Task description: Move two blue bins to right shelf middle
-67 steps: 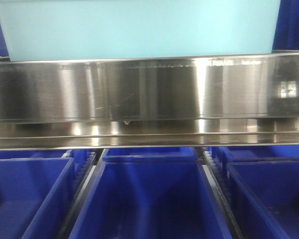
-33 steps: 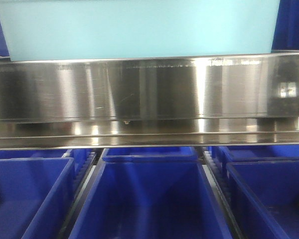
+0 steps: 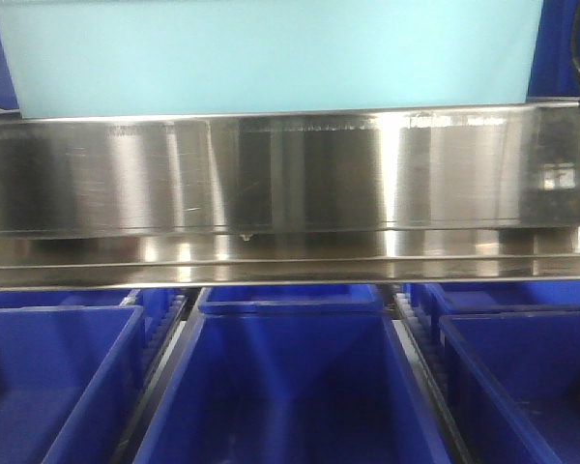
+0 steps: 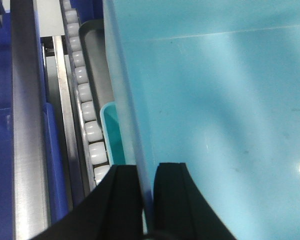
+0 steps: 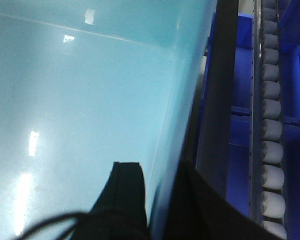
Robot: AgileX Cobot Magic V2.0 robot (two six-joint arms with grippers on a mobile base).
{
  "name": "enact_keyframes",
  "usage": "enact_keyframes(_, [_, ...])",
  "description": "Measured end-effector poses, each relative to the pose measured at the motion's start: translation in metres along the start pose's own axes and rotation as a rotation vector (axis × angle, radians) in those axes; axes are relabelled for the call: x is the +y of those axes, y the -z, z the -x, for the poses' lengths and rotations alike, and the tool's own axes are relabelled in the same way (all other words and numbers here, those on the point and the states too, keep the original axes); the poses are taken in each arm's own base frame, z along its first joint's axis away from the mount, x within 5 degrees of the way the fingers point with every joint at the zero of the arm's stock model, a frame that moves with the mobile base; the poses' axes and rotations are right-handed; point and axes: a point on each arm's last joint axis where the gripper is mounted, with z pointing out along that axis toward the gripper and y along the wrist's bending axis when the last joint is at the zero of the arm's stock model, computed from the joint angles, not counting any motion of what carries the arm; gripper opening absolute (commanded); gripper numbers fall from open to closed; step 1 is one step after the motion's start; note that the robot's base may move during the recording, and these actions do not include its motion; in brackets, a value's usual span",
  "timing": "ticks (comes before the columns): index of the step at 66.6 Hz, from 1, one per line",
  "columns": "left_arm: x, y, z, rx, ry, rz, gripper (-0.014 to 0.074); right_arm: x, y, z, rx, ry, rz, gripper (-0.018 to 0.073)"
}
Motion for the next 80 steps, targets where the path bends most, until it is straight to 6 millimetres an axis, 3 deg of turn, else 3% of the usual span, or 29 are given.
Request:
enact_keyframes(47, [-0.001, -0.007, -0.016, 0.066, -0.009, 0.019, -0.0111, 0.000, -0.001, -0.001, 0.012, -0.004, 0.008, -0.0147])
enact_keyframes(53, [-0.001, -0.008, -0.016, 0.065, -0.007, 0.019, -0.0111, 0.000, -0.001, -0.001, 0.012, -0.004, 0.008, -0.0056])
enact_keyframes(58, [-0.001, -0.008, -0.016, 0.063, -0.007, 0.019, -0.0097, 0.000, -0.001, -0.001, 0.012, -0.004, 0.008, 0.0085])
enact_keyframes(65, [-0.002, -0.008, -0.015, 0.055, -0.007, 0.014, 0.0022, 0.002, -0.001, -0.001, 0.015, -0.010, 0.026, 0.0337])
enact_keyframes(70, [-0.005, -0.008, -0.015, 0.049, -0.008, -0.006, 0.0185, 0.006, 0.000, -0.001, 0.015, -0.010, 0.051, 0.0510])
enact_keyframes(80, [-0.010, -0.008, -0.015, 0.050, -0.005, -0.038, 0.0487, 0.008, 0.010, 0.000, -0.015, -0.012, 0.068, 0.0561])
